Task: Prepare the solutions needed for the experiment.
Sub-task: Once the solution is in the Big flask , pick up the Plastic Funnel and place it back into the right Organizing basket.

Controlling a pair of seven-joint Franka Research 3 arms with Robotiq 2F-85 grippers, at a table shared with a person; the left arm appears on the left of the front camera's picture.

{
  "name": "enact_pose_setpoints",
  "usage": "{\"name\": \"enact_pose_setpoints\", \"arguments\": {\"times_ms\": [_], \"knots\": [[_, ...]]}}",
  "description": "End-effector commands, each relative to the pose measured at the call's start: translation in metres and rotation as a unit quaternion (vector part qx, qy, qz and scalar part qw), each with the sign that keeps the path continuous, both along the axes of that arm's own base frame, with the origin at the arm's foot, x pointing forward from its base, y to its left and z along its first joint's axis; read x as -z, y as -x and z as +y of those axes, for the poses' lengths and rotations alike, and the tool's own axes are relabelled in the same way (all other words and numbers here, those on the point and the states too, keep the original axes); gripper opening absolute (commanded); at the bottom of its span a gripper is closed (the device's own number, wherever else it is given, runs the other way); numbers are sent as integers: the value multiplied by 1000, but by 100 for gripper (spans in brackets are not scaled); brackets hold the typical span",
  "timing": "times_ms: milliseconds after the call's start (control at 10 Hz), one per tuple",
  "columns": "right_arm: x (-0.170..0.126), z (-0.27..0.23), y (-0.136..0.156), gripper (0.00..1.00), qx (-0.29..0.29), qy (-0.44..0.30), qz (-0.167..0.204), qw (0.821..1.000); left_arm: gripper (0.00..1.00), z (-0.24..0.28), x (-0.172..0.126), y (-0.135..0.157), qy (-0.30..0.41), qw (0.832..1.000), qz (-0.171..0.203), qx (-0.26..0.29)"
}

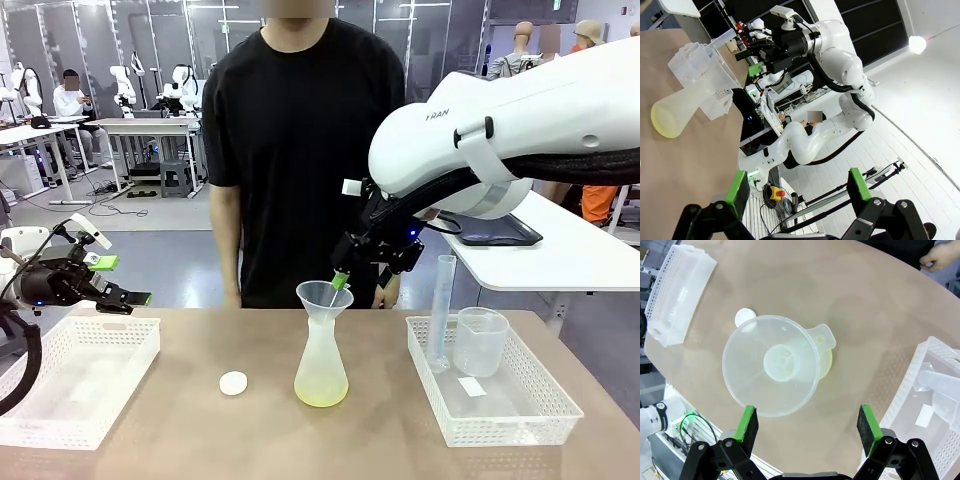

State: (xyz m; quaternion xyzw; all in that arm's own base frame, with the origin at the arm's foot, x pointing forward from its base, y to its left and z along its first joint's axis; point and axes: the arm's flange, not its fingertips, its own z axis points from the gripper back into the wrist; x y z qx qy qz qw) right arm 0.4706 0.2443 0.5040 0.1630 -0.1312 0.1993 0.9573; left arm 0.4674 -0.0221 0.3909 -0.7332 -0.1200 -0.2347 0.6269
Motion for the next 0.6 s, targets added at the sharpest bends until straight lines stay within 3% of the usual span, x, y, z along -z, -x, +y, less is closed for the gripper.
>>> {"name": "enact_pose_setpoints", "arguments": {"times_ms": [0,500], "knots": [[2,23,-15,100,13,13,23,1000,100,0,-1,0,1,1000,-2,-1],[16,34,-37,100,51,38,57,996,100,0,-1,0,1,1000,-2,-1]]}}
